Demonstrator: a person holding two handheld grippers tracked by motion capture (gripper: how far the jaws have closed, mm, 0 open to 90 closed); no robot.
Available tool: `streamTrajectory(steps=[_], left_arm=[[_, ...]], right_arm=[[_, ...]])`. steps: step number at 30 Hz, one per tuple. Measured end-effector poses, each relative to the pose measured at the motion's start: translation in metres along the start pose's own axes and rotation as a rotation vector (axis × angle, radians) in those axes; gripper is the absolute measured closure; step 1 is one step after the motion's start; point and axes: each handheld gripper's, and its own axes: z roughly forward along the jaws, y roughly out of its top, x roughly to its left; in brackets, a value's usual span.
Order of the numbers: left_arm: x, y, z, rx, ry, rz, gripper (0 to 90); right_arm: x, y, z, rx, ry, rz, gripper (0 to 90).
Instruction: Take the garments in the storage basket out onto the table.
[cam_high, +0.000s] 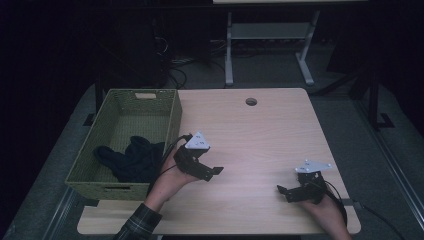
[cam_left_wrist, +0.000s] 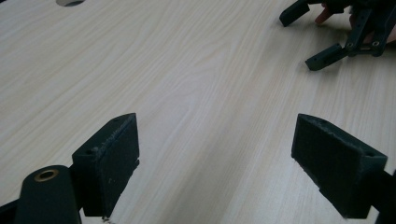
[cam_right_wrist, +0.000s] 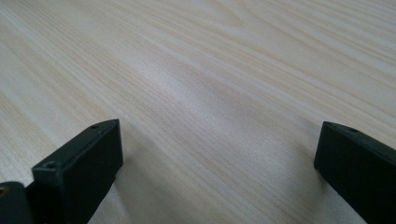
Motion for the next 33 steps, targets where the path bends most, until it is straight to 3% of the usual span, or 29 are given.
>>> streamTrajectory(steps=[9,13,20,24,33], left_arm=[[0.007,0.006,-0.011,0.004,0.001,0.008,14.8],[0.011,0.009,-0.016,0.001,-0.005,-0.009,14.8],[0.016,0.015,-0.024,0.011,-0.006,0.007,14.8],[0.022,0.019,-0.033,-0.011,0.001,-0.001,14.8],[0.031,0.017,-0.043,-0.002,0.007,-0.003,14.8]], right_arm=[[0.0,0.0,0.0,0.0,0.0,0.0,0.8],[0.0,0.0,0.0,0.0,0.0,0.0,0.8],[0.0,0.0,0.0,0.0,-0.001,0.0,0.8],[0.0,0.0,0.0,0.0,0.0,0.0,0.8],[0.0,0.0,0.0,0.0,0.0,-0.001,0.8]])
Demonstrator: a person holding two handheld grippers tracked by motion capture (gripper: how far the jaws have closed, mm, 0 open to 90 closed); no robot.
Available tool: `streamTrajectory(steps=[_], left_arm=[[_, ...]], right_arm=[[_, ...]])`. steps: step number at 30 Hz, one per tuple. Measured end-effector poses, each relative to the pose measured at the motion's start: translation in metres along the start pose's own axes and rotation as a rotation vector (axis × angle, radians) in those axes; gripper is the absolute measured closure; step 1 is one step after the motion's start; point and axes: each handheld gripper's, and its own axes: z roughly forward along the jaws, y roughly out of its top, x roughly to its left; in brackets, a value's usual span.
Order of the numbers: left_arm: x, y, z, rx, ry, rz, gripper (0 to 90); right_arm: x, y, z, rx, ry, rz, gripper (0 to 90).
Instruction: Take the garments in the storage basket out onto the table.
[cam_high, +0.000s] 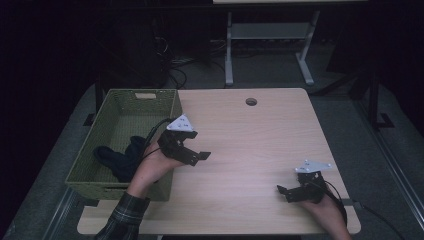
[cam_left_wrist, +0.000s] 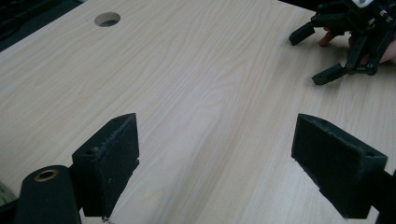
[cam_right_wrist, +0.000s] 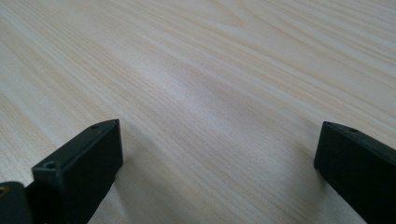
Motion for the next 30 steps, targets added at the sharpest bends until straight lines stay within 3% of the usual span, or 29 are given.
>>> streamTrajectory(steps=[9,30], left_arm=[[0.005,-0.002,-0.009,0.016,0.01,0.003,14.8],[0.019,-0.011,-0.034,0.024,0.065,-0.037,14.8]], right_arm=[[0.0,0.0,0.0,0.0,0.0,0.0,0.8],[0.0,0.0,0.0,0.0,0.0,0.0,0.8]])
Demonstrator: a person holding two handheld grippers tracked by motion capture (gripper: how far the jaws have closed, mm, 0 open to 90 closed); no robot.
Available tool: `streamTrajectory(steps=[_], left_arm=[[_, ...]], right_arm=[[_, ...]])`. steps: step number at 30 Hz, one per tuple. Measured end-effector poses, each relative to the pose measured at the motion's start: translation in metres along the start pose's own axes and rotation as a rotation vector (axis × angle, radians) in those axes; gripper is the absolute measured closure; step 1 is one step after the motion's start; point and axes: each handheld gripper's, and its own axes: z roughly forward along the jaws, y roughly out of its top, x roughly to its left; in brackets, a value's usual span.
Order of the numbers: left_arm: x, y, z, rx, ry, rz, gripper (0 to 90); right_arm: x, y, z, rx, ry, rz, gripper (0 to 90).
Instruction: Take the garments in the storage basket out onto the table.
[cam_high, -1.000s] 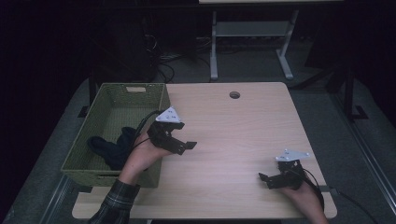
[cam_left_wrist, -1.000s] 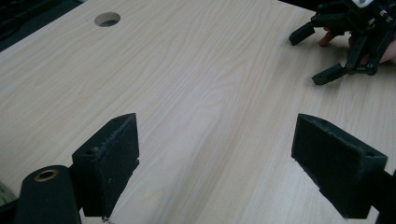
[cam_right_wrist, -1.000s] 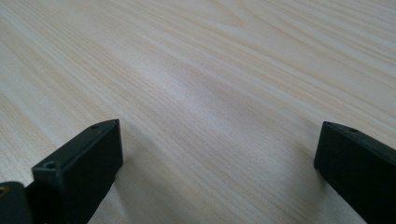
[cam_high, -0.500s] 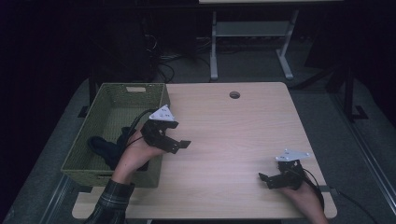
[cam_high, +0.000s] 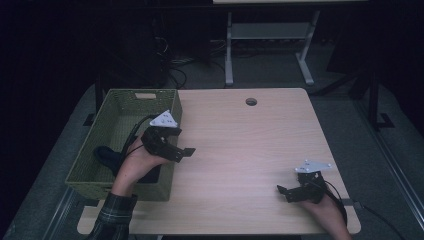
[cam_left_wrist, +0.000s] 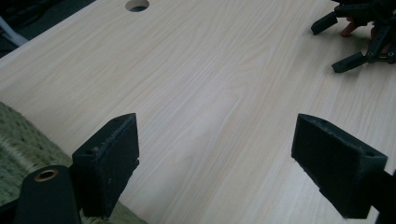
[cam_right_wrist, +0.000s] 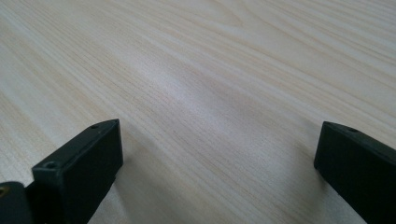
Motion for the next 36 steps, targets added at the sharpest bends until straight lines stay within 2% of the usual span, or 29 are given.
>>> streamTrajectory(steps=[9,23,36], left_arm=[[0.008,-0.005,-0.013,0.019,0.039,-0.006,14.8],[0.024,-0.019,-0.036,0.036,0.104,-0.052,14.8],[0.037,-0.034,-0.05,0.068,0.143,-0.083,14.8]], right_arm=[[0.0,0.0,0.0,0.0,0.0,0.0,0.8],[0.0,0.0,0.0,0.0,0.0,0.0,0.8],[0.0,0.0,0.0,0.0,0.0,0.0,0.8]])
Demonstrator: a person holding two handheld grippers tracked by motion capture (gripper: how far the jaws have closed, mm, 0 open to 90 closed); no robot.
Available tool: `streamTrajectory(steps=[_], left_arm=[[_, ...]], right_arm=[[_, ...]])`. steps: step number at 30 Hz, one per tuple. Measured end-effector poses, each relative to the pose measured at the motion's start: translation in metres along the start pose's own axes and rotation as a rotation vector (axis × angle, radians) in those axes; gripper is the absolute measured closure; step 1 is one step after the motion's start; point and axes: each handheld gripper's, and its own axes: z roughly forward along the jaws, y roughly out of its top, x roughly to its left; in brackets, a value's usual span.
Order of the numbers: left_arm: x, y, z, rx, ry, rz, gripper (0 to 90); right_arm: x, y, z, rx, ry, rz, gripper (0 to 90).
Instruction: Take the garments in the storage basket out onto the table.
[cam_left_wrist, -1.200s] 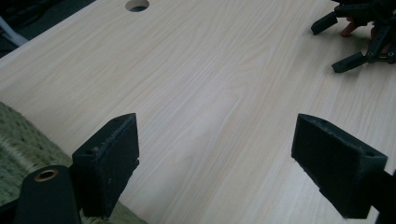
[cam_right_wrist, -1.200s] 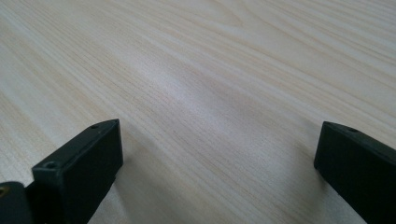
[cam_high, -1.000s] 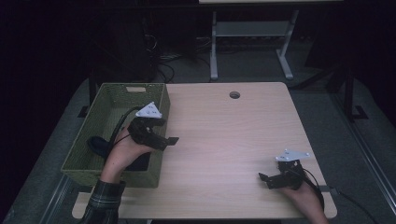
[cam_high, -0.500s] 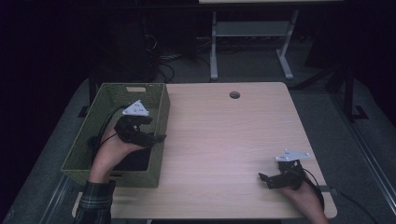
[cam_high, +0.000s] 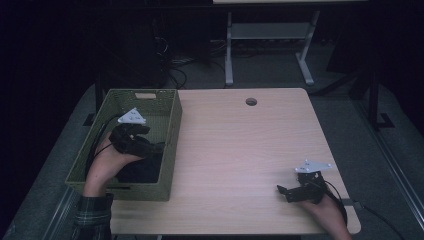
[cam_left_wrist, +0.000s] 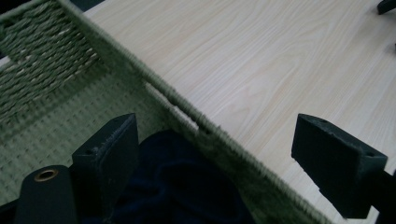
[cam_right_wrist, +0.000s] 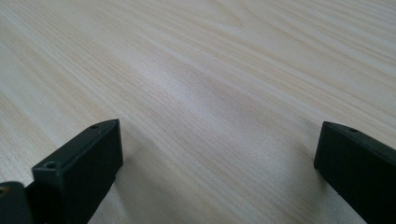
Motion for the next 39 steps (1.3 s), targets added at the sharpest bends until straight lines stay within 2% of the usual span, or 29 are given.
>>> streamTrajectory(steps=[5,9,23,27,34,39], left_arm=[[0.005,-0.008,-0.004,0.02,0.021,-0.019,14.8],[0.008,-0.014,-0.007,0.036,0.033,-0.018,14.8],[0.015,-0.031,-0.011,0.095,0.06,-0.062,14.8],[0.017,-0.038,-0.01,0.133,0.051,-0.065,17.3],[0.018,-0.045,-0.009,0.166,0.043,-0.069,19.0],[0.02,-0.05,-0.005,0.205,0.06,-0.078,19.9]], right_arm=[[0.0,0.0,0.0,0.0,0.0,0.0,0.8],[0.0,0.0,0.0,0.0,0.0,0.001,0.8],[0.0,0.0,0.0,0.001,0.0,0.001,0.8],[0.0,0.0,0.0,0.0,0.0,0.001,0.8],[0.0,0.0,0.0,0.0,0.0,0.0,0.8],[0.0,0.0,0.0,0.0,0.0,0.001,0.8]])
